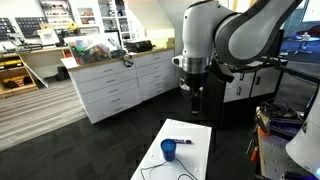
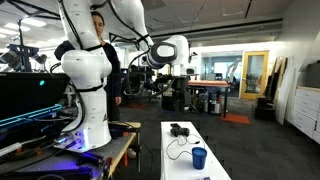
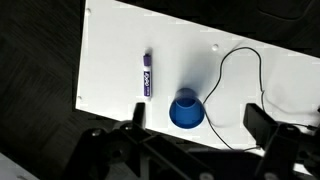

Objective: Pick the marker and put it in the cup

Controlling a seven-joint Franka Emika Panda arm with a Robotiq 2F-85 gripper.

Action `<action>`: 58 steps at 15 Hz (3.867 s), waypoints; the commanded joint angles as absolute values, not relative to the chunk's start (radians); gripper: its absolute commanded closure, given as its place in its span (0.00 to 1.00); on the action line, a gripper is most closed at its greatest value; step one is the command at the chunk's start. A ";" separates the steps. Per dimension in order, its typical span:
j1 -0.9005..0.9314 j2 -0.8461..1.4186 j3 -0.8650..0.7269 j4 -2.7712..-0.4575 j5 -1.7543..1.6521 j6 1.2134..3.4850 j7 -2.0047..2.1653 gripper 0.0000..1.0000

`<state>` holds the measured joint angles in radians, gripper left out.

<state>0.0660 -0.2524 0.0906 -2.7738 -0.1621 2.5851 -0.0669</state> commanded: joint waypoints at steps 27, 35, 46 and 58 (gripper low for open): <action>-0.023 -0.005 0.056 -2.774 -0.485 2.848 0.090 0.00; -0.029 0.103 -0.034 -2.756 -0.682 2.953 0.211 0.00; 0.013 0.262 -0.163 -2.644 -0.892 3.081 0.389 0.00; 0.112 0.508 -0.262 -2.530 -0.872 3.214 0.400 0.00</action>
<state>0.0637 0.4537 -0.2130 -2.5607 -0.8549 3.1685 0.3713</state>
